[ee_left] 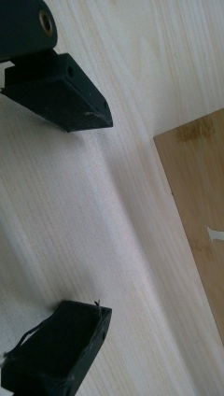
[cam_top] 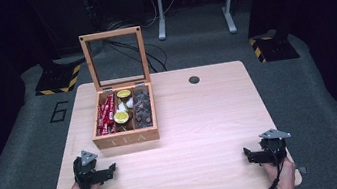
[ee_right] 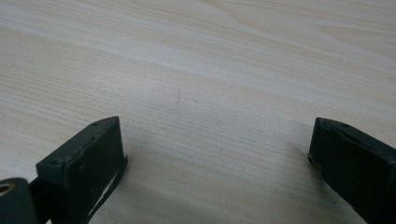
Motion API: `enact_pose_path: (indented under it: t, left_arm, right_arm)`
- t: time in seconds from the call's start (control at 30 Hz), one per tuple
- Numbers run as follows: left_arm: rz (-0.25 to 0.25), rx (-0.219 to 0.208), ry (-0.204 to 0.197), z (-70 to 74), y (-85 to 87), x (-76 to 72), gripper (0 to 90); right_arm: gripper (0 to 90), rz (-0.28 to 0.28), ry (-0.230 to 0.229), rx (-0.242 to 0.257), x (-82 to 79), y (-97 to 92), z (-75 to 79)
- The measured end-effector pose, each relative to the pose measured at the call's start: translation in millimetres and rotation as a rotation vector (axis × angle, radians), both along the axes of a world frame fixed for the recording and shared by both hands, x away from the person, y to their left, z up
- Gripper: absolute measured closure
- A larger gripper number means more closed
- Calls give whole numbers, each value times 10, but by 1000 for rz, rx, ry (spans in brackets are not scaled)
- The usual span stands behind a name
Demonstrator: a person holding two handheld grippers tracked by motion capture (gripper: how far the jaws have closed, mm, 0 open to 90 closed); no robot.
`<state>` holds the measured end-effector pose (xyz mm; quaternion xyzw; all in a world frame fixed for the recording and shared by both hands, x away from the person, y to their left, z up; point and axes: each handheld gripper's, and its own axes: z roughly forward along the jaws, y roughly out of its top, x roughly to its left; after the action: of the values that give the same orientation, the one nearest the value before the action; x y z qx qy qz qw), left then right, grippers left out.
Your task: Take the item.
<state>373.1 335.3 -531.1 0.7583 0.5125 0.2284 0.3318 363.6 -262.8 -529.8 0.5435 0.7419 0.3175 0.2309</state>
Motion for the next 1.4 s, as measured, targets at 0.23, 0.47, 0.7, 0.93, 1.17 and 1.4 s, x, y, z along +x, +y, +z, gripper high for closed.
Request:
enact_pose_path:
  t: [0.23,0.47,0.7,0.93,1.17,1.4]
  left_arm:
    - [-3,1,0,1,5,9,84]
    - [-3,2,10,7,6,13,84]
    - [8,0,3,3,-1,15,82]
    - [-29,6,22,10,-9,12,43]
    - [-61,-33,9,122,-36,-10,37]
    - [-87,-50,-9,326,-60,6,35]
  right_arm:
    - [27,3,-2,-1,2,-2,0]
    - [27,2,-1,0,2,0,0]
    - [27,2,-1,-1,1,0,1]
    - [28,1,0,0,1,0,1]
    - [28,1,-1,0,0,0,1]
    - [28,3,-3,-2,1,-3,0]
